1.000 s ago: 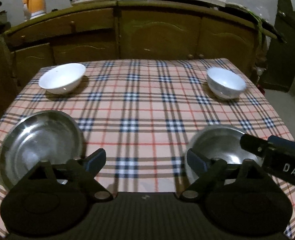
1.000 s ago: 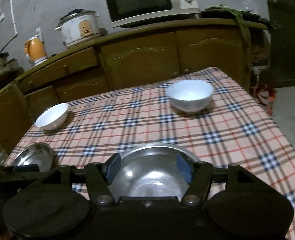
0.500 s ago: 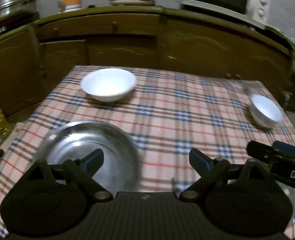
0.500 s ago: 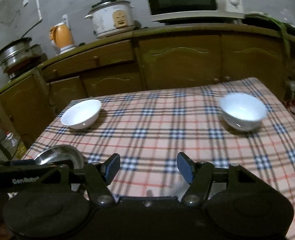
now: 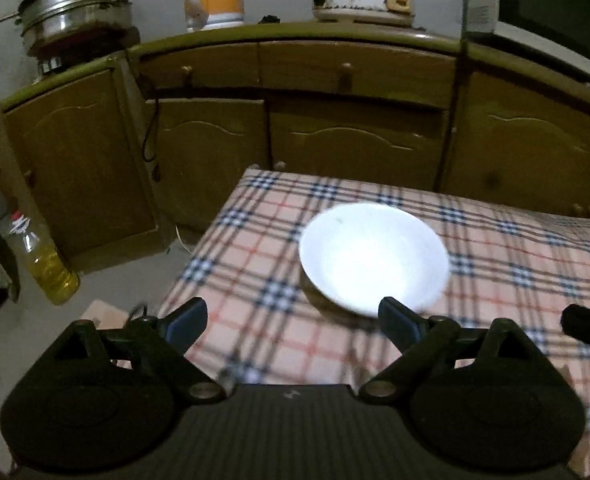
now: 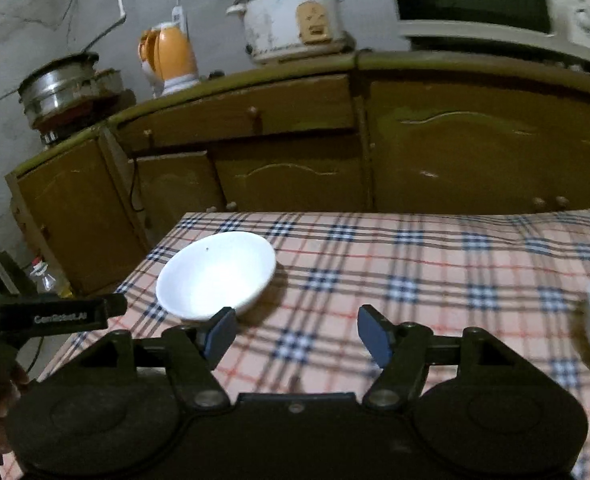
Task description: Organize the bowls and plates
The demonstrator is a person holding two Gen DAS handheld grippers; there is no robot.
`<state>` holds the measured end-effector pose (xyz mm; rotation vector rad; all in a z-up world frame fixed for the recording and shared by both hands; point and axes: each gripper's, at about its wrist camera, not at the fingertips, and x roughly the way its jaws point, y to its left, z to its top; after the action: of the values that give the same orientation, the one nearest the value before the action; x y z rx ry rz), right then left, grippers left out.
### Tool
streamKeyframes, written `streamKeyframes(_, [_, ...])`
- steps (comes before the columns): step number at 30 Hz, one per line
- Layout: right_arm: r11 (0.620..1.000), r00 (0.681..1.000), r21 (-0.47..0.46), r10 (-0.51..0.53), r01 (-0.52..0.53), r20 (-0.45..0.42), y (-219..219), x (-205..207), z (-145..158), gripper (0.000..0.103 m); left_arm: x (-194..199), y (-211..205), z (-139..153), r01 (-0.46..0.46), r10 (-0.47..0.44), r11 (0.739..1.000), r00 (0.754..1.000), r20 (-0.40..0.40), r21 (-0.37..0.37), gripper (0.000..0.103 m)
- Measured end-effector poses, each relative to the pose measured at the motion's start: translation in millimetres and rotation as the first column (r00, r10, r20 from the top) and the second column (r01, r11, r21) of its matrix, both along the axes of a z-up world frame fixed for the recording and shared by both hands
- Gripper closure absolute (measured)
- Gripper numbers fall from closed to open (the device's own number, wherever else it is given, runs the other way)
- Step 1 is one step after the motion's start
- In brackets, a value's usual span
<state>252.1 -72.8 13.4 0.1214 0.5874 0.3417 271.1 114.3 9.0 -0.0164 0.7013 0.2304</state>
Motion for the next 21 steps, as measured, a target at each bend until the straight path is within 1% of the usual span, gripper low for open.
streamKeyframes(3, [1.0, 0.999, 0.002, 0.016, -0.015, -0.045, 22.2, 36.3, -10.9, 0.023, 32.4, 8.4, -9.0, 0.01, -0.01, 1.0, 1.0, -0.012, 0.005, 0.009])
streamKeyframes(8, [1.0, 0.993, 0.031, 0.005, -0.001, -0.121, 44.3, 88.2, -36.0, 0.023, 68.3, 17.3, -28.8, 0.023, -0.023, 1.0, 0.998, -0.054, -0.006, 0.017])
streamKeyframes(9, [1.0, 0.991, 0.031, 0.005, -0.001, -0.135, 47.8, 96.9, -41.7, 0.023, 74.8, 19.6, -34.2, 0.02, -0.022, 1.0, 0.998, -0.065, -0.018, 0.021])
streamKeyframes(10, [1.0, 0.989, 0.028, 0.003, 0.001, -0.149, 51.3, 105.2, -47.0, 0.023, 80.1, 23.3, -38.1, 0.017, -0.019, 0.999, 0.997, -0.073, -0.027, 0.028])
streamKeyframes(11, [1.0, 0.988, 0.026, 0.004, 0.0, -0.155, 54.2, 112.2, -50.7, 0.023, 84.4, 25.4, -42.9, 0.012, -0.015, 0.999, 0.997, -0.081, -0.035, 0.032])
streamKeyframes(13, [1.0, 0.985, 0.026, 0.012, -0.007, -0.172, 59.5, 124.7, -58.9, 0.024, 92.3, 28.8, -51.4, 0.008, -0.014, 0.999, 0.995, -0.103, -0.051, 0.048])
streamKeyframes(14, [1.0, 0.984, 0.031, 0.012, -0.007, -0.179, 61.2, 129.3, -62.3, 0.024, 96.4, 29.7, -55.4, 0.012, -0.019, 0.998, 0.993, -0.114, -0.06, 0.051])
streamKeyframes(15, [0.999, 0.982, 0.049, 0.02, -0.011, -0.19, 62.5, 134.1, -66.1, 0.028, 98.1, 30.5, -58.2, 0.025, -0.034, 0.997, 0.993, -0.113, -0.078, 0.056])
streamKeyframes(16, [0.998, 0.978, 0.069, 0.03, -0.017, -0.205, 64.0, 137.5, -68.6, 0.036, 98.7, 29.7, -59.5, 0.036, -0.045, 0.996, 0.993, -0.109, -0.087, 0.063])
streamKeyframes(17, [0.996, 0.973, 0.092, 0.044, -0.024, -0.225, 65.2, 140.5, -71.8, 0.064, 97.8, 27.5, -59.1, 0.049, -0.058, 0.994, 0.993, -0.102, -0.093, 0.069])
streamKeyframes(18, [0.994, 0.969, 0.103, 0.059, -0.035, -0.239, 67.6, 140.9, -72.9, 0.08, 97.5, 24.5, -58.2, 0.067, -0.077, 0.993, 0.992, -0.099, -0.101, 0.082])
streamKeyframes(19, [0.992, 0.971, 0.114, 0.075, -0.05, -0.229, 70.5, 139.2, -71.8, 0.082, 96.6, 20.8, -57.1, 0.07, -0.079, 0.993, 0.992, -0.101, -0.092, 0.082])
streamKeyframes(20, [0.994, 0.973, 0.093, 0.068, -0.048, -0.223, 73.8, 135.9, -69.6, 0.082, 96.3, 17.8, -56.9, 0.066, -0.074, 0.995, 0.992, -0.103, -0.079, 0.082])
streamKeyframes(21, [0.996, 0.975, 0.076, 0.062, -0.047, -0.214, 75.1, 132.4, -67.8, 0.082, 94.0, 17.9, -56.4, 0.065, -0.074, 0.994, 0.992, -0.102, -0.087, 0.082])
